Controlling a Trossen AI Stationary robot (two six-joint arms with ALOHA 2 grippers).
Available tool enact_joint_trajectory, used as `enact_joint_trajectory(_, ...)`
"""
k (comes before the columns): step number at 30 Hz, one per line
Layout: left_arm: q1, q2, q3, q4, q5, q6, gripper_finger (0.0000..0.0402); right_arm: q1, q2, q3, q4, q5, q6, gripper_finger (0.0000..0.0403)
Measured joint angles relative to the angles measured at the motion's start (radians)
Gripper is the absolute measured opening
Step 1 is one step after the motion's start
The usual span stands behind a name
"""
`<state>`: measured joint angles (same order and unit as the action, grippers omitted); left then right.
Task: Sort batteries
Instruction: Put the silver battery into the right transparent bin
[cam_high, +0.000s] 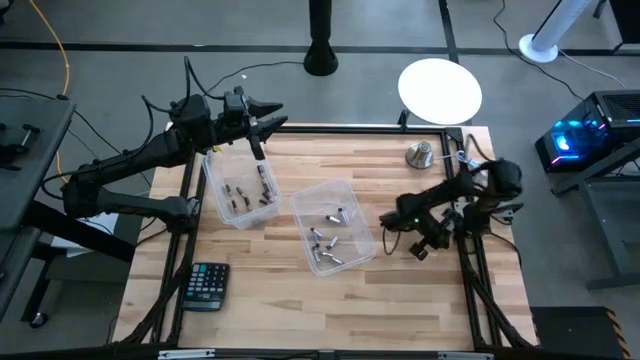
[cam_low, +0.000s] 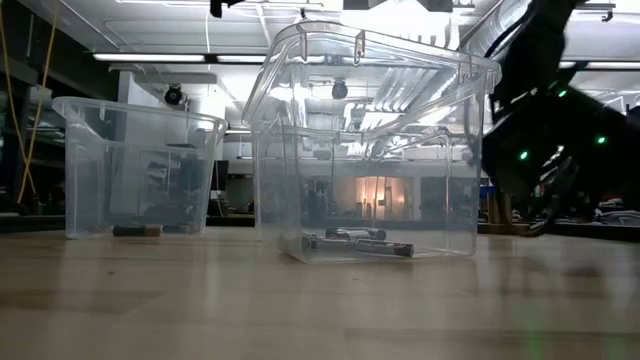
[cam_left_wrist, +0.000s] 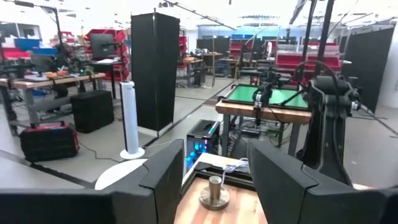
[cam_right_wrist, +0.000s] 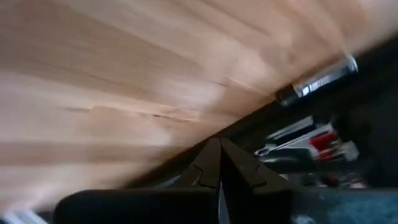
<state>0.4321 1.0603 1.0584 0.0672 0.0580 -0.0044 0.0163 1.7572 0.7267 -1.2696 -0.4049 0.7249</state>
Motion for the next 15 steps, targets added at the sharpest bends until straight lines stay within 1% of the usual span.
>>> enact_joint_trajectory(4, 0.009, 0.0, 0.0, 0.009, 0.0, 0.003, 0.0168, -0.045, 0.099, 0.046, -0.058, 0.016, -0.254, 0.0)
enact_joint_trajectory(8, 0.015, 0.0, 0.0, 0.009, 0.0, 0.021, 0.0168, -0.081, 0.157, 0.078, -0.111, 0.106, -0.478, 0.0)
enact_joint_trajectory(11, 0.016, 0.0, 0.0, 0.007, 0.0, 0.021, 0.0168, -0.099, 0.175, 0.068, -0.07, 0.112, -0.595, 0.0)
enact_joint_trajectory(15, 0.016, 0.0, 0.0, 0.007, 0.0, 0.025, 0.0168, -0.1, 0.181, 0.027, -0.009, 0.102, -0.68, 0.0)
